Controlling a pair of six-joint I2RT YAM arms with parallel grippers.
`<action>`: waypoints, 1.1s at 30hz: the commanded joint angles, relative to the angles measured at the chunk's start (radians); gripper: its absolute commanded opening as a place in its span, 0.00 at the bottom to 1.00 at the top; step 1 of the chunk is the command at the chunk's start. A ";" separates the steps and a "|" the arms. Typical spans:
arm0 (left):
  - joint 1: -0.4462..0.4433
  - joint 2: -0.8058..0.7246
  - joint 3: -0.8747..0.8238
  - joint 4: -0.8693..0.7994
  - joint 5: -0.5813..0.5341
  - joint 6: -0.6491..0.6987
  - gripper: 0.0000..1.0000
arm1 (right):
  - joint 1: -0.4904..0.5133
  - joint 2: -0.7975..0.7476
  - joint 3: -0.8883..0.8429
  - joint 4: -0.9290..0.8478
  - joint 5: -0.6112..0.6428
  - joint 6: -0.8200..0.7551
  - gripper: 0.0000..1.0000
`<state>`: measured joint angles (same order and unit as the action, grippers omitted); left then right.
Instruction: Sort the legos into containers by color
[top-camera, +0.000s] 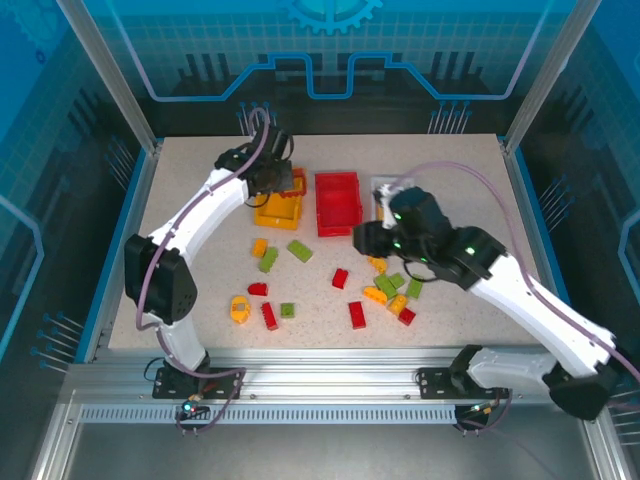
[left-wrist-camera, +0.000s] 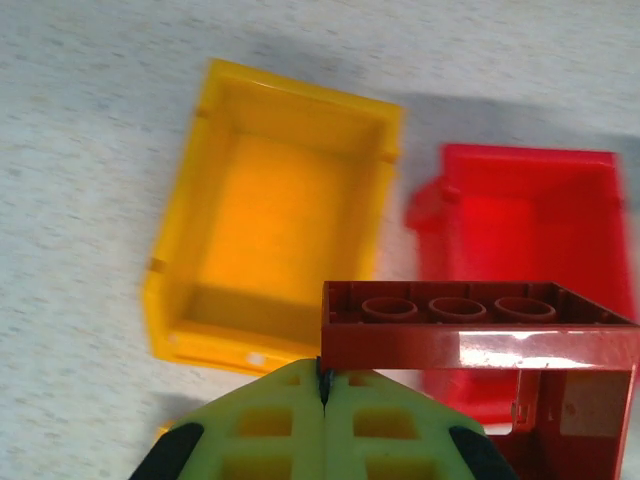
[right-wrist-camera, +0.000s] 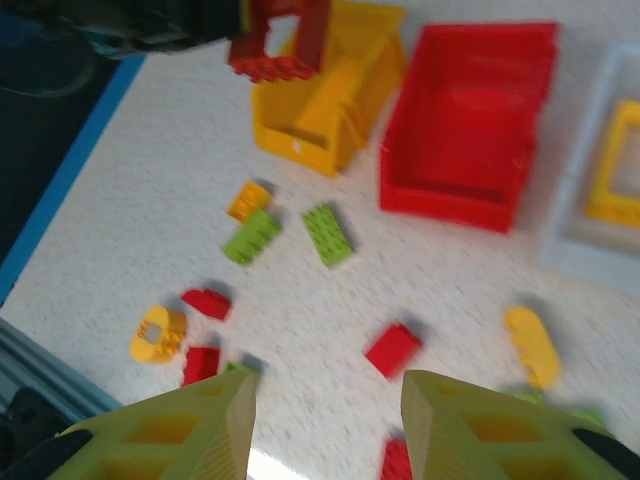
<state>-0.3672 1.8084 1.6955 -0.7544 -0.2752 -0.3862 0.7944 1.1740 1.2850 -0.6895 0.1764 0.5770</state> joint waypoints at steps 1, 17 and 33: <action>0.040 0.081 0.069 -0.005 -0.057 0.123 0.00 | 0.037 0.124 0.097 0.157 0.042 -0.002 0.44; 0.056 0.458 0.354 -0.063 -0.160 0.212 0.00 | 0.003 0.291 0.148 0.189 0.023 0.046 0.45; 0.065 0.489 0.368 -0.085 -0.134 0.117 0.00 | -0.023 0.289 0.103 0.191 -0.008 0.078 0.45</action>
<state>-0.3180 2.2707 2.0136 -0.8165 -0.4114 -0.2535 0.7795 1.4776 1.4052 -0.5106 0.1852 0.6365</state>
